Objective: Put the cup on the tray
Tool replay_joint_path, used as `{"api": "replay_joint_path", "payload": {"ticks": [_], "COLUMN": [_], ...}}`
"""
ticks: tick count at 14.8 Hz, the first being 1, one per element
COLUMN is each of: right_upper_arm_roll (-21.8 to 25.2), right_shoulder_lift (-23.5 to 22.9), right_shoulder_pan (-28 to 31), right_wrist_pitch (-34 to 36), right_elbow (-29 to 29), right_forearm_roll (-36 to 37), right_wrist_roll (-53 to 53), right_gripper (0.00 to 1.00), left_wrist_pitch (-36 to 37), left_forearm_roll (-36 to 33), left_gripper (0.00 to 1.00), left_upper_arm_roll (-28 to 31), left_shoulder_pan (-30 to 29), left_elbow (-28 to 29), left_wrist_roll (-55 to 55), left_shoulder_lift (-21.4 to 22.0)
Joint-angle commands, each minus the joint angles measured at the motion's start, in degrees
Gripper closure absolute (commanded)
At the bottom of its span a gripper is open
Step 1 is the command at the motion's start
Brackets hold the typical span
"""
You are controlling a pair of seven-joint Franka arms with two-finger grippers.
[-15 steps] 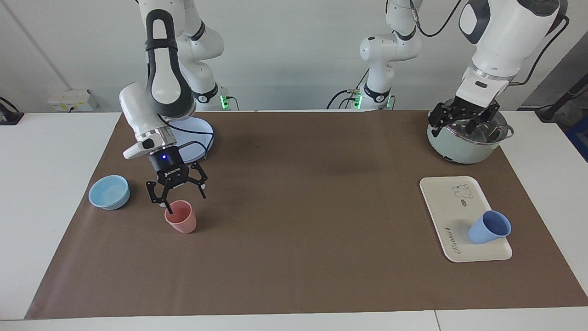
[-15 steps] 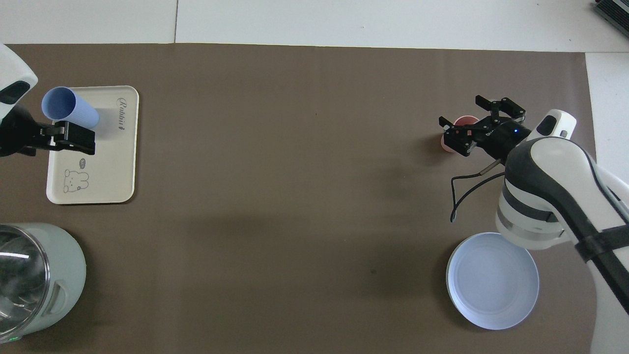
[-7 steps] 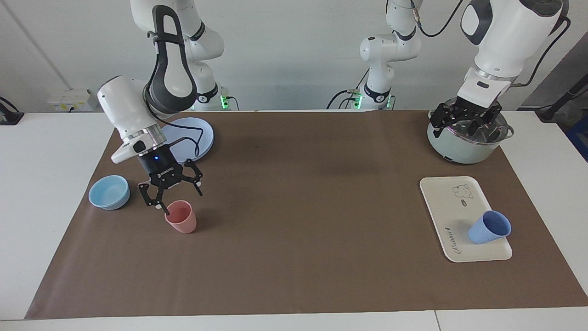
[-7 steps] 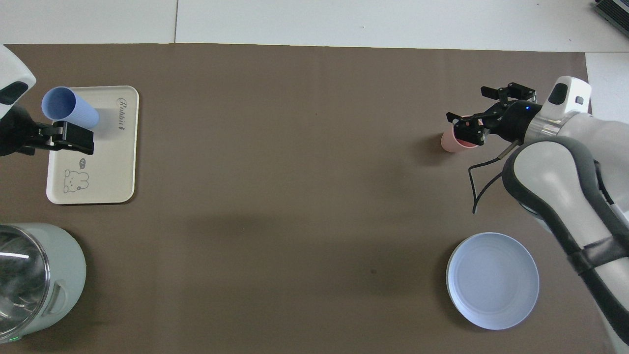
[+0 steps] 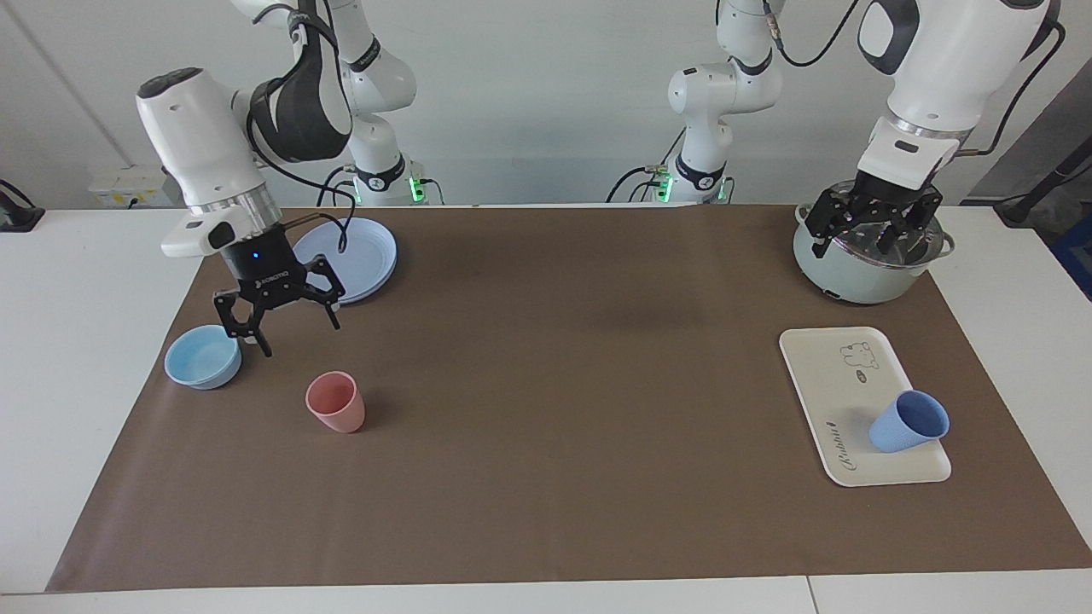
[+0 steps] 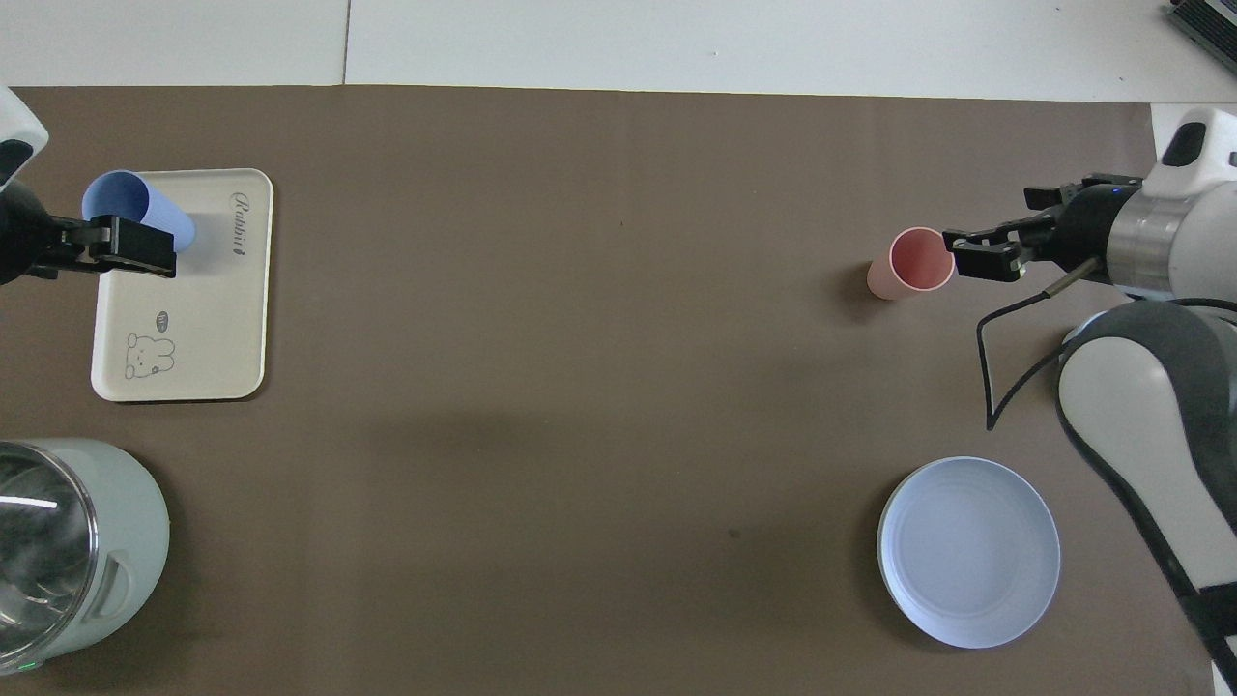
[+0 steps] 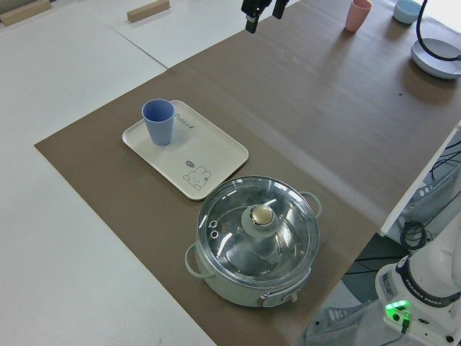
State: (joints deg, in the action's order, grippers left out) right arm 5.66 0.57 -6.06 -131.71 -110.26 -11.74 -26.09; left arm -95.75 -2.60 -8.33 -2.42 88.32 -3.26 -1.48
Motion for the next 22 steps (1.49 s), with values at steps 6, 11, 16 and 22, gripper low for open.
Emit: {"api": "replay_joint_path", "payload": {"ticks": [6,11,16,22], "right_upper_arm_roll": [-0.3,-0.3,-0.8,-1.7], "right_shoulder_lift": [0.6,2.5,2.7,2.7], "right_shoulder_pan": [2.5,3.8,3.3,3.8], "right_wrist_pitch": [33.2,39.9,43.2,43.7], "right_elbow": [13.0,13.5,16.0,16.0], "right_forearm_roll": [12.2,11.6,11.9,12.7], "right_wrist_roll": [34.2,34.4,34.1,31.5], "right_gripper": [0.00,0.00,0.00,0.00], "left_wrist_pitch": [0.6,0.4,-0.1,-0.2], "left_forearm_roll": [0.8,0.8,0.8,0.8], "left_gripper": [0.00,0.00,0.00,0.00], "left_upper_arm_roll": [0.2,0.2,0.3,0.3], "left_shoulder_pan": [0.9,0.5,0.2,0.3], "left_elbow": [1.1,3.4,3.7,3.4], "left_wrist_roll": [0.6,0.6,0.6,0.5], "left_shoulder_lift": [1.2,2.4,2.4,2.3]}}
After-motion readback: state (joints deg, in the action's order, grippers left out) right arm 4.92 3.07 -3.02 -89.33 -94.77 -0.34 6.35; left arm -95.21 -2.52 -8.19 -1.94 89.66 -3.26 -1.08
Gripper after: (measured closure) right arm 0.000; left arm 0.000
